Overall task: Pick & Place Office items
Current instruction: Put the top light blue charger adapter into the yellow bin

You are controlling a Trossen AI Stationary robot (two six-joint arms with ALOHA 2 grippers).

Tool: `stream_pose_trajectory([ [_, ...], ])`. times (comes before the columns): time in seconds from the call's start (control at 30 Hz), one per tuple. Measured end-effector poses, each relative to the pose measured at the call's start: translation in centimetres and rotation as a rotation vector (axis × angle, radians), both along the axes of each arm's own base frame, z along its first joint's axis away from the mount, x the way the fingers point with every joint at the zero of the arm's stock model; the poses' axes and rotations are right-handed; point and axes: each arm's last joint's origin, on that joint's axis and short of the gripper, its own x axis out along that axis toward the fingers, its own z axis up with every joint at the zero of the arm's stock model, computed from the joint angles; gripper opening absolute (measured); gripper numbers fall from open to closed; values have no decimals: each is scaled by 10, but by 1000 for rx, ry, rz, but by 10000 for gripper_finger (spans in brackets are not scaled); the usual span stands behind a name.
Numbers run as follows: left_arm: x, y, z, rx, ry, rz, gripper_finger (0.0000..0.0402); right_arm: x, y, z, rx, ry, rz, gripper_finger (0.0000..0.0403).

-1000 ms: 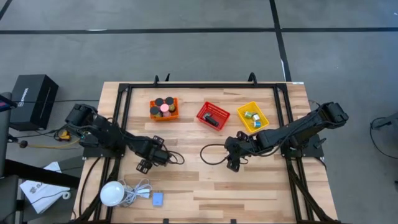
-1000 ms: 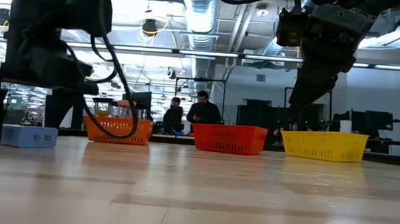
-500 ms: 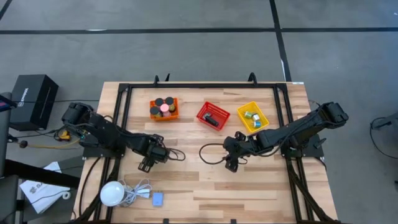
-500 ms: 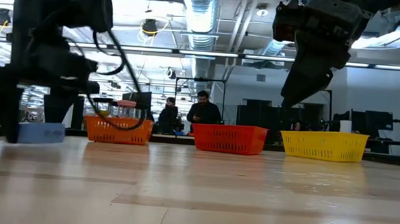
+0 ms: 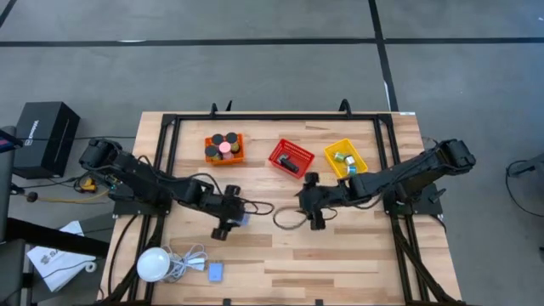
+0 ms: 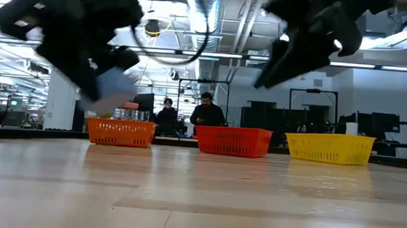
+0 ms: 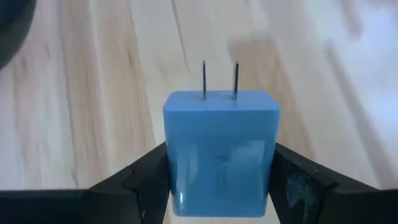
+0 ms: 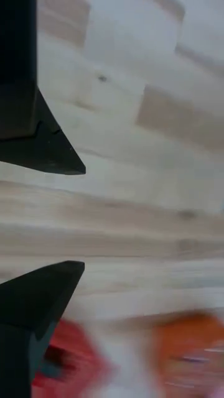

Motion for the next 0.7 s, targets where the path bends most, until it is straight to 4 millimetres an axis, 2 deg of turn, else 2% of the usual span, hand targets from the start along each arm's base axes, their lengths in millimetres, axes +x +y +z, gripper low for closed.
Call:
stream_pose_trajectory([
  [0.13,10,4,7,-57,-100,10,220,5,17,10,-149,-127,213,220],
  [0.33,21,13,15,-174,-203,7,230,6,42,24,-321,-295,427,196],
  [0.5,28,21,22,-251,-276,-23,216,7,54,34,-340,-418,479,175],
  [0.7,31,28,24,-249,-303,-25,223,15,52,36,-307,-486,495,165],
])
